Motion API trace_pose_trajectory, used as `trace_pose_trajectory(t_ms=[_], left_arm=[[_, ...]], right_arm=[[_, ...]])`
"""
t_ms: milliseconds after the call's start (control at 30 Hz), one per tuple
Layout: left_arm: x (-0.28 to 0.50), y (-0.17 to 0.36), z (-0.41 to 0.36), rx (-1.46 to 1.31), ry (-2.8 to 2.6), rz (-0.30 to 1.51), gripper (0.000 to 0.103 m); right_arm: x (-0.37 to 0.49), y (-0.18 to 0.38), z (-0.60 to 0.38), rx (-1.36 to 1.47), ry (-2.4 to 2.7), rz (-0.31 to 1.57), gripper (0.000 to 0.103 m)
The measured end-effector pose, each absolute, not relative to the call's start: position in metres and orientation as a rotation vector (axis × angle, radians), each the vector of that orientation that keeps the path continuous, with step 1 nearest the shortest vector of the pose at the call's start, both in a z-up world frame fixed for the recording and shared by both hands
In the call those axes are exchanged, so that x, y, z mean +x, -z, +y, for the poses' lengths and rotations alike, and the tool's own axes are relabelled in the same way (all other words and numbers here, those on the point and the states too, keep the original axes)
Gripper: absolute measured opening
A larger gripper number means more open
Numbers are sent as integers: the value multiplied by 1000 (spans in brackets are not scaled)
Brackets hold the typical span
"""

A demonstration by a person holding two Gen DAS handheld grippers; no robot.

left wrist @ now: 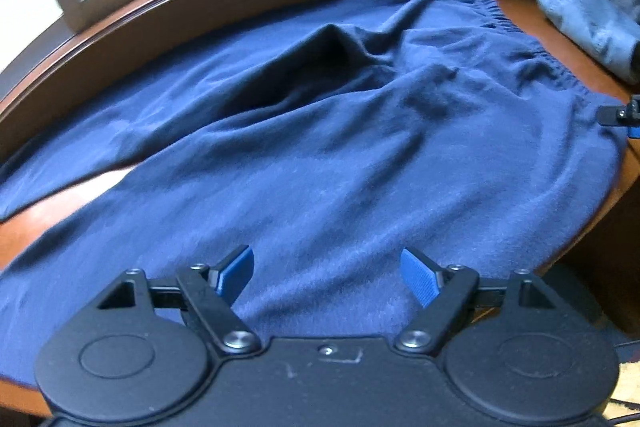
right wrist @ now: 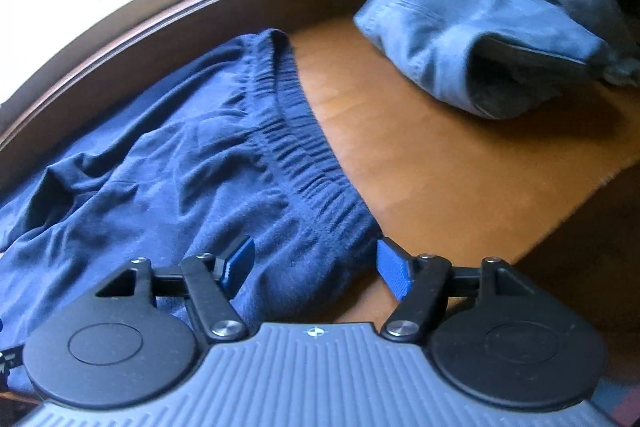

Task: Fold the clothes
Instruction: 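Move both open grippers over the sweatpants waistband, then grasp the sweatpants cuff with the right gripper while the left gripper grasps the leg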

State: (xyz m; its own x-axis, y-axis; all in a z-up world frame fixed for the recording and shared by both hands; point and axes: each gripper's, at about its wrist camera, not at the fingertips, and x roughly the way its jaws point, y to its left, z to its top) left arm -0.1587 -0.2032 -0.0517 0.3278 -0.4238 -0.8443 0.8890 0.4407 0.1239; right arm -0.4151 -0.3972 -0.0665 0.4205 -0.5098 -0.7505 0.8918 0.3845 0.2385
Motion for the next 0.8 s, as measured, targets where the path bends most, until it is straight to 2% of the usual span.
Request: trace_pose_trajectory(t_ms=[367,400,433,467,800], left_arm=[[-190,50,-195,604,803,870,79],[-193,51,-193,598,799,874,79],[-196,50,-191,595,796,868,79],[-200,49,-189,595,792,855,79],[-221,57,-161,569,748,743,80]], right_arm=[[-430,72,-414,744,792,591,73],[-424,73,-415,738,756,590,68],[-418,74,-415,731,720,591,37],[-410,76,-416,716,686,611,34],[-404,10,-422,650,535,471,32]])
